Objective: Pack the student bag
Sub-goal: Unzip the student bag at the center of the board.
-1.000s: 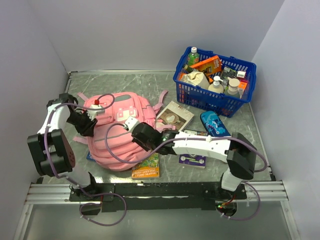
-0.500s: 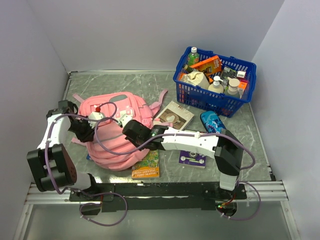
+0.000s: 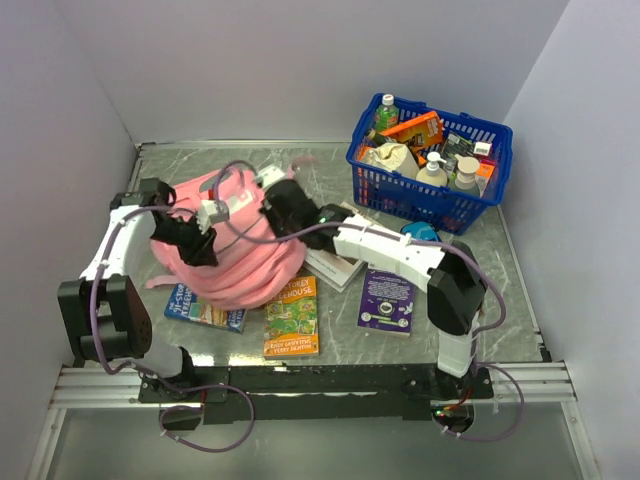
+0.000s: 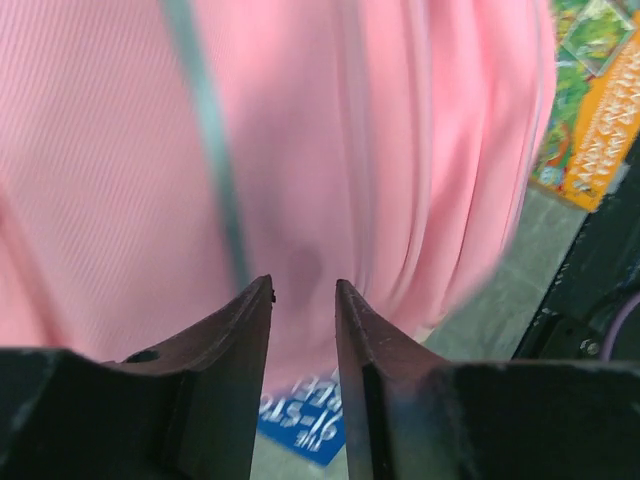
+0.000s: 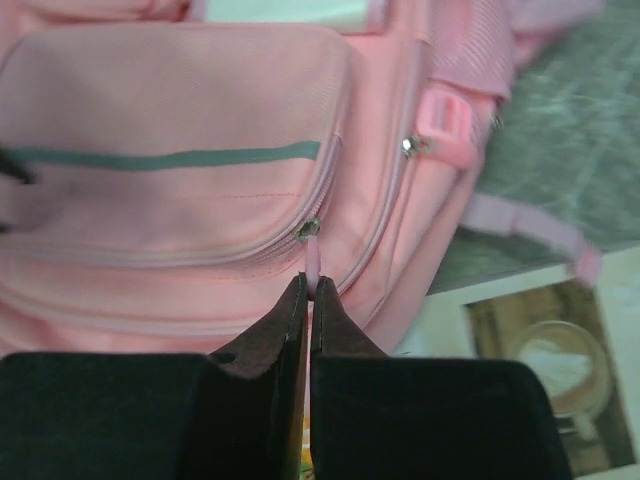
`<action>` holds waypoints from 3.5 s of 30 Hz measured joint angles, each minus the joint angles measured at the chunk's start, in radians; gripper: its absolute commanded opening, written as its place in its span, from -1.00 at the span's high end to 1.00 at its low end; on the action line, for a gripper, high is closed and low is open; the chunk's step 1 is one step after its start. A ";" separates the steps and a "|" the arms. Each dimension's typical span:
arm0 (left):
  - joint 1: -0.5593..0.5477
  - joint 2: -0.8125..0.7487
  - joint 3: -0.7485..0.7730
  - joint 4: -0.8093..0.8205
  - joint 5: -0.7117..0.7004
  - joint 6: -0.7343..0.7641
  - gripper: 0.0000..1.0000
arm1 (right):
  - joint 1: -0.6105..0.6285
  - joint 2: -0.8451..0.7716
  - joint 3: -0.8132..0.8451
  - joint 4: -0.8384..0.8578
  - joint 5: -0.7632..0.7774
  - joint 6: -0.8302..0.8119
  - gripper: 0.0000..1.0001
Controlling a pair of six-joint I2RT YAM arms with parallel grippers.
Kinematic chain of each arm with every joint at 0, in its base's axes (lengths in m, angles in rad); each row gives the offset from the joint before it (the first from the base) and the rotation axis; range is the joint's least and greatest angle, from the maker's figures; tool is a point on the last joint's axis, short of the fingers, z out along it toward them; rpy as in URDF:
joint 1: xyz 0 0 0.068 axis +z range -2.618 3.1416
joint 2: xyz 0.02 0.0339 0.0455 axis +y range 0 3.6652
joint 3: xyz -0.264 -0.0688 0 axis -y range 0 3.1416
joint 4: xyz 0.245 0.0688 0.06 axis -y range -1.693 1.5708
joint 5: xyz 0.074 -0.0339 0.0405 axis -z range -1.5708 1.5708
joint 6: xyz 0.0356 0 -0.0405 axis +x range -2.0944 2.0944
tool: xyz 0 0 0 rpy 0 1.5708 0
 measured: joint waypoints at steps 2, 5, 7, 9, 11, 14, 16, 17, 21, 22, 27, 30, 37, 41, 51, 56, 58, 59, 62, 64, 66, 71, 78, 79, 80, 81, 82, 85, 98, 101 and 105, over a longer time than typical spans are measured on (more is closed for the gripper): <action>0.032 0.001 0.034 -0.027 -0.005 0.019 0.16 | -0.045 0.000 -0.004 0.018 0.011 -0.004 1.00; 0.148 0.016 0.108 -0.083 -0.027 0.077 0.09 | -0.083 0.002 -0.029 0.035 0.022 -0.004 1.00; 0.236 0.029 0.139 -0.096 -0.061 0.122 0.07 | -0.086 0.004 -0.046 0.040 0.023 -0.004 1.00; 0.280 0.028 0.118 -0.084 -0.090 0.155 0.08 | -0.085 0.013 -0.053 0.045 0.021 -0.004 1.00; 0.265 0.013 0.061 -0.064 -0.100 0.173 0.10 | -0.085 0.028 -0.053 0.051 0.020 -0.006 1.00; 0.137 -0.071 -0.085 0.039 -0.122 0.169 0.10 | -0.085 0.050 -0.053 0.058 0.017 -0.006 1.00; 0.043 -0.146 -0.167 0.103 -0.121 0.168 0.10 | -0.085 0.058 -0.065 0.072 0.018 -0.003 1.00; 0.012 -0.177 -0.191 0.125 -0.119 0.169 0.09 | -0.085 0.058 -0.072 0.075 0.018 -0.003 1.00; -0.001 -0.193 -0.187 0.205 -0.114 0.180 0.09 | -0.085 0.059 -0.090 0.086 0.013 0.008 1.00; 0.000 -0.182 -0.182 0.221 -0.115 0.187 0.08 | -0.086 0.059 -0.094 0.092 0.010 0.011 1.00; 0.018 -0.157 -0.209 0.276 -0.124 0.274 0.07 | -0.099 0.058 -0.134 0.128 -0.017 0.034 1.00; 0.037 -0.165 -0.261 0.296 -0.121 0.342 0.10 | -0.113 0.056 -0.166 0.156 -0.055 0.051 1.00; 0.080 -0.169 -0.286 0.302 -0.094 0.516 0.01 | -0.143 0.046 -0.177 0.172 -0.141 0.083 1.00; 0.100 -0.184 -0.300 0.332 -0.064 0.575 -0.12 | -0.147 0.044 -0.177 0.175 -0.167 0.087 1.00; 0.078 -0.213 -0.354 0.340 -0.040 0.702 0.44 | -0.149 0.044 -0.177 0.180 -0.201 0.091 1.00; 0.047 -0.202 -0.375 0.352 -0.077 0.705 0.91 | -0.153 0.044 -0.177 0.183 -0.206 0.092 1.00; 0.031 -0.193 -0.370 0.364 -0.078 0.669 0.98 | -0.157 0.042 -0.181 0.192 -0.206 0.092 1.00; 0.025 -0.186 -0.362 0.365 -0.073 0.644 0.98 | -0.159 0.039 -0.190 0.203 -0.203 0.095 1.00; 0.018 -0.147 -0.309 0.354 -0.040 0.526 0.98 | -0.161 0.023 -0.231 0.237 -0.182 0.099 1.00; 0.018 -0.132 -0.281 0.356 -0.010 0.443 0.98 | -0.160 0.011 -0.257 0.249 -0.163 0.102 1.00; 0.019 -0.135 -0.273 0.369 0.015 0.369 0.98 | -0.158 -0.002 -0.275 0.257 -0.148 0.104 1.00; 0.019 -0.174 -0.298 0.447 0.056 0.231 0.98 | -0.139 -0.077 -0.340 0.269 -0.150 0.122 1.00; 0.016 -0.193 -0.338 0.497 0.089 0.159 0.98 | -0.072 -0.166 -0.408 0.327 -0.182 0.171 1.00; 0.014 -0.193 -0.339 0.500 0.092 0.158 0.98 | -0.067 -0.166 -0.412 0.330 -0.183 0.175 1.00; 0.014 -0.194 -0.340 0.501 0.095 0.157 0.98 | -0.059 -0.166 -0.414 0.330 -0.183 0.179 1.00; 0.012 -0.195 -0.340 0.502 0.096 0.156 0.98 | -0.049 -0.165 -0.416 0.333 -0.184 0.184 1.00; 0.011 -0.196 -0.340 0.502 0.097 0.154 0.98 | -0.039 -0.165 -0.418 0.341 -0.185 0.187 1.00; 0.006 -0.196 -0.340 0.503 0.105 0.136 0.98 | 0.002 -0.165 -0.418 0.373 -0.190 0.187 1.00; -0.025 -0.206 -0.340 0.502 0.140 0.071 0.98 | 0.122 -0.073 -0.372 0.493 -0.238 0.158 0.92; -0.025 -0.206 -0.340 0.502 0.132 0.060 0.98 | 0.125 -0.050 -0.357 0.490 -0.239 0.156 0.40; -0.017 -0.204 -0.339 0.512 0.126 0.042 0.98 | 0.112 -0.110 -0.395 0.441 -0.238 0.165 -0.24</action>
